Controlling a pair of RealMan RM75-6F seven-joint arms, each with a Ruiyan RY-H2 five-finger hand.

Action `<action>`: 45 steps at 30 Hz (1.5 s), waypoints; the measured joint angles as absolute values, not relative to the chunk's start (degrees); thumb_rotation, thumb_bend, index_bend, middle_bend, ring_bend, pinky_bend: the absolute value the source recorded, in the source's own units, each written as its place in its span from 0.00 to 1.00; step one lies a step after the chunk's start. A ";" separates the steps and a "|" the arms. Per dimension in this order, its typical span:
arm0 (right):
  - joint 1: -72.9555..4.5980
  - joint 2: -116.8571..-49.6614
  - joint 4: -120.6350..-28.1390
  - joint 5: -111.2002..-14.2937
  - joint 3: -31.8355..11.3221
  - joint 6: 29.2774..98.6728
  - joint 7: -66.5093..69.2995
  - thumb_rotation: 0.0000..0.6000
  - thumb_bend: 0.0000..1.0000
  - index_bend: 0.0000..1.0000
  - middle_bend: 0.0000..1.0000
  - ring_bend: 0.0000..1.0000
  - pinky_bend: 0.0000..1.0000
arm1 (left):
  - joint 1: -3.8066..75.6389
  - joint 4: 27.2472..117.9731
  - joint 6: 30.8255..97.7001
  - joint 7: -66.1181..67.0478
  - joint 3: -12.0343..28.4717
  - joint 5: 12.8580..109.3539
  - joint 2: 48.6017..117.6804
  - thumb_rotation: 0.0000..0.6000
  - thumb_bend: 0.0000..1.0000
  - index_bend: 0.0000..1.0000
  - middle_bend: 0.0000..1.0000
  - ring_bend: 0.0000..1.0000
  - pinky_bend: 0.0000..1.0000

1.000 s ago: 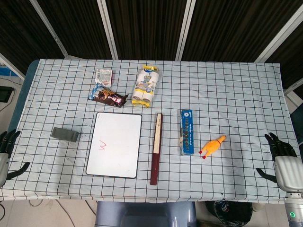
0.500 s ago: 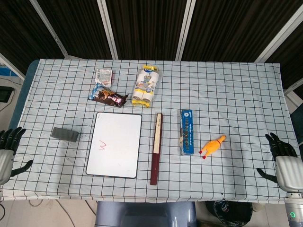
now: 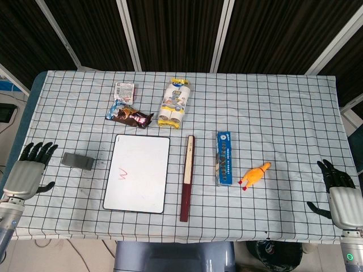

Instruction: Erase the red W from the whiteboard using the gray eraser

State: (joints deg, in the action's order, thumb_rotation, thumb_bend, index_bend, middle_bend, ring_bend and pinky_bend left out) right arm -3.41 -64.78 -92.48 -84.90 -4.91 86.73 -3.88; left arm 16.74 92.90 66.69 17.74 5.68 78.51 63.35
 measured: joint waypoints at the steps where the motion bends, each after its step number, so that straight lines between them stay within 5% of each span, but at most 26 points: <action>1: -3.43 -64.81 -92.47 -84.89 -4.91 86.68 -3.97 1.00 0.13 0.05 0.08 0.17 0.19 | 17.58 92.66 65.30 18.06 5.89 77.92 63.38 1.00 0.13 0.01 0.05 0.00 0.00; 17: -3.65 -65.12 -92.49 -84.16 -5.15 86.15 -4.55 1.00 0.13 0.05 0.08 0.17 0.19 | 27.96 81.49 50.17 20.13 7.07 70.82 69.29 1.00 0.13 0.07 0.13 0.00 0.00; 34: -3.73 -65.07 -92.48 -83.70 -5.27 85.83 -4.41 1.00 0.13 0.05 0.08 0.17 0.19 | 29.81 71.20 50.09 15.80 5.09 74.10 75.87 1.00 0.15 0.27 0.25 0.00 0.00; 45: -3.79 -65.05 -92.59 -83.43 -5.35 85.63 -4.34 1.00 0.13 0.05 0.08 0.17 0.19 | 30.47 67.08 51.17 14.22 4.06 76.04 78.61 1.00 0.16 0.31 0.29 0.00 0.00</action>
